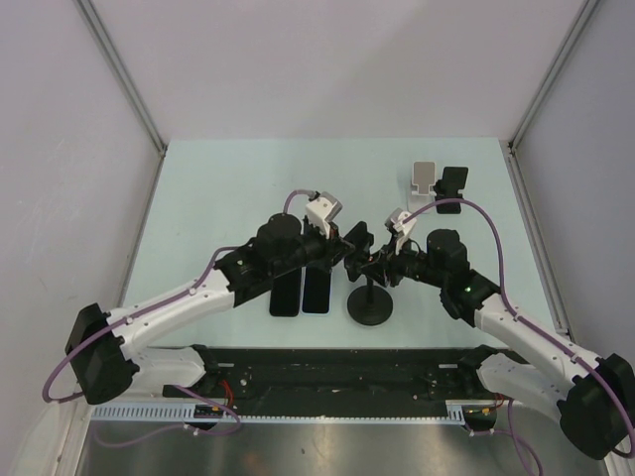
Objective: Remove the phone from the phone stand
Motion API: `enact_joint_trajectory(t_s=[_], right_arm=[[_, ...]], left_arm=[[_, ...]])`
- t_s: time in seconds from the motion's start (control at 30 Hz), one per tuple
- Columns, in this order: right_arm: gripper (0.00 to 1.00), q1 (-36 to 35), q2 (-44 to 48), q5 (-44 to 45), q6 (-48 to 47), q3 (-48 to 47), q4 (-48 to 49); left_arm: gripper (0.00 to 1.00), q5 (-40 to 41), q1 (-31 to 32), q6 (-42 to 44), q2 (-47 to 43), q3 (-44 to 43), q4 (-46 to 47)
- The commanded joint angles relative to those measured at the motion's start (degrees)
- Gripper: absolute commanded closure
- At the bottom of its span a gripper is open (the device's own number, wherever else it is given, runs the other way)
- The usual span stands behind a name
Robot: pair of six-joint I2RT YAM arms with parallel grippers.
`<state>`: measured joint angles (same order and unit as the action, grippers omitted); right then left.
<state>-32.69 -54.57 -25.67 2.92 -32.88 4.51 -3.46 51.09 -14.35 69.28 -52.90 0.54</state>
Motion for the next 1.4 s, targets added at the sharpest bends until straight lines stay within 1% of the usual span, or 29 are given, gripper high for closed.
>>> enact_joint_trajectory(t_s=[0.0, 0.17, 0.2, 0.33, 0.43, 0.57, 0.67, 0.73, 0.83, 0.87, 0.93, 0.97, 1.07, 1.1, 1.23, 1.33, 1.37], right_arm=[[1.0, 2.19, 0.51, 8.8, -0.98, -0.51, -7.06], [1.0, 1.66, -0.01, 7.74, -1.33, -0.51, -6.71], [1.0, 1.49, -0.01, 7.31, -1.42, -0.51, -6.62], [1.0, 0.43, -0.01, 5.38, -2.21, -0.52, -6.1], [1.0, -0.36, -0.19, 5.54, -2.57, -0.51, -5.83], [1.0, -0.89, 0.07, 7.82, -2.39, -0.6, -7.24], [1.0, -1.15, 0.07, 10.2, -2.22, -0.6, -6.8], [1.0, -1.15, -0.19, 13.44, -1.08, -0.69, -6.27], [1.0, -0.98, -0.54, 16.96, -0.37, -1.39, -7.06], [0.94, -0.98, -0.45, 17.58, -0.2, -1.65, -7.41], [0.89, -0.98, -0.28, 19.16, 0.07, -1.83, -7.5], [0.84, -0.89, -0.1, 19.86, 0.51, -1.83, -7.33], [0.82, -0.8, -0.28, 22.76, 1.38, -2.1, -6.8], [0.81, -0.71, -0.54, 23.55, 1.82, -2.27, -6.62], [0.76, -0.89, -2.47, 27.15, 2.09, -3.06, -6.71], [0.7, -0.97, -4.22, 29.53, 2.0, -3.32, -5.13], [0.66, -0.98, -4.58, 30.23, 2.09, -3.5, -3.21]], left_arm=[[1.0, 10.06, -5.65, 12.06, -7.66, -0.88, -0.1], [1.0, 8.3, -5.65, 14.17, -7.58, -1.41, -2.38], [1.0, 7.78, -5.65, 15.65, -7.4, -1.5, -2.38], [1.0, 8.29, -5.65, 15.84, -6.44, -2.38, -2.64], [1.0, 10.93, -5.65, 16.54, -5.99, -2.82, -2.56], [1.0, 16.2, -5.65, 17.6, -7.66, -2.55, -2.64], [1.0, 15.6, -5.65, 13.84, -8.02, -3.26, -2.56], [1.0, 13.58, -4.78, 8.75, -7.23, -3.69, -2.21], [1.0, 16.2, -0.65, 6.71, -4.95, -4.48, -1.86], [1.0, 18.04, 0.4, 6.01, -4.42, -4.84, -1.77], [0.99, 19.1, 2.6, 2.77, -2.92, -6.15, -1.5], [1.0, 19.89, 3.05, 1.18, -1.61, -6.51, -1.42], [1.0, 24.89, 4.63, -4.27, -0.2, -8.0, -1.5], [1.0, 28.65, 5.5, -5.41, -0.11, -8.18, -1.5], [1.0, 31.33, 6.83, -10.51, -0.11, -9.49, -1.59], [1.0, 32.55, 8.76, -12.01, 0.51, -10.55, -1.68], [1.0, 32.64, 9.02, -12.28, 0.51, -10.81, -1.77]])
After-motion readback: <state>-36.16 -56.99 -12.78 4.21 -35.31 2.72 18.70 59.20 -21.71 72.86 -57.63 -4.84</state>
